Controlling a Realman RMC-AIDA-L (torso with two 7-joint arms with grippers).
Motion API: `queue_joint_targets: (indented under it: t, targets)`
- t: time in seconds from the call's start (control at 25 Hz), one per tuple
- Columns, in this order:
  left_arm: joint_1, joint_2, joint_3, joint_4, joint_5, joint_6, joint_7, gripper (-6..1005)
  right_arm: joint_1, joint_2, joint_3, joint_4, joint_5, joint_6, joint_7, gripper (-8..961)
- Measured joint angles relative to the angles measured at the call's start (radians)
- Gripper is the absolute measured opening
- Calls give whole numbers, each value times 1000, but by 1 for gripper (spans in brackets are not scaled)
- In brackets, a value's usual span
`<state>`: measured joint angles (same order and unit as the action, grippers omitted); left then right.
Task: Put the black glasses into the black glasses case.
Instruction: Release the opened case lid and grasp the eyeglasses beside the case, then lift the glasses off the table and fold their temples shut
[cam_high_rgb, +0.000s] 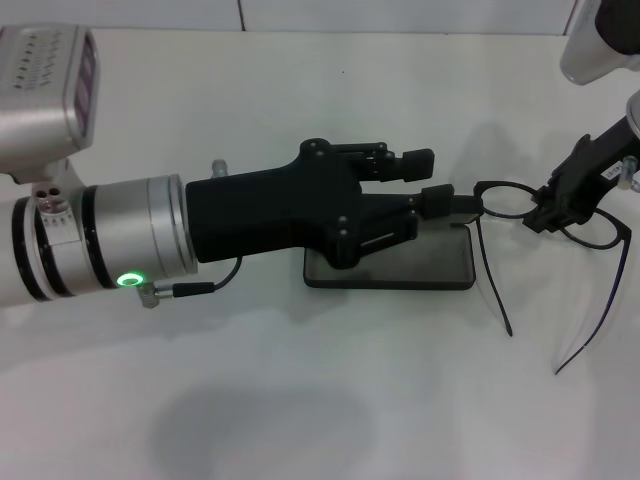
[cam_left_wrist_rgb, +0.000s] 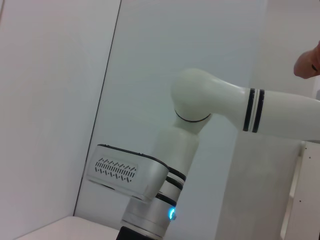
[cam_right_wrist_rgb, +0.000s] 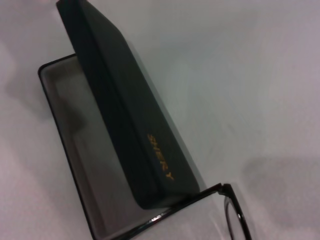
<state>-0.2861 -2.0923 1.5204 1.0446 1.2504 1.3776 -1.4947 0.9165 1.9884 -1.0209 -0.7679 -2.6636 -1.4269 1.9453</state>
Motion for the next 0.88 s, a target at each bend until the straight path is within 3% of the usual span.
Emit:
queue_joint_targets:
  t: [0.48, 0.68, 0.88]
  targets:
    - [8, 0, -1, -1, -6, 2, 20, 352, -57, -3, 1, -30, -8, 41, 28, 258]
    - [6, 0, -2, -2, -8, 2, 22, 336, -144, 6, 4, -164, -14, 40, 39, 179]
    - [4, 0, -4, -2, -9, 1, 22, 320, -286, 22, 13, -448, 24, -55, 59, 107]
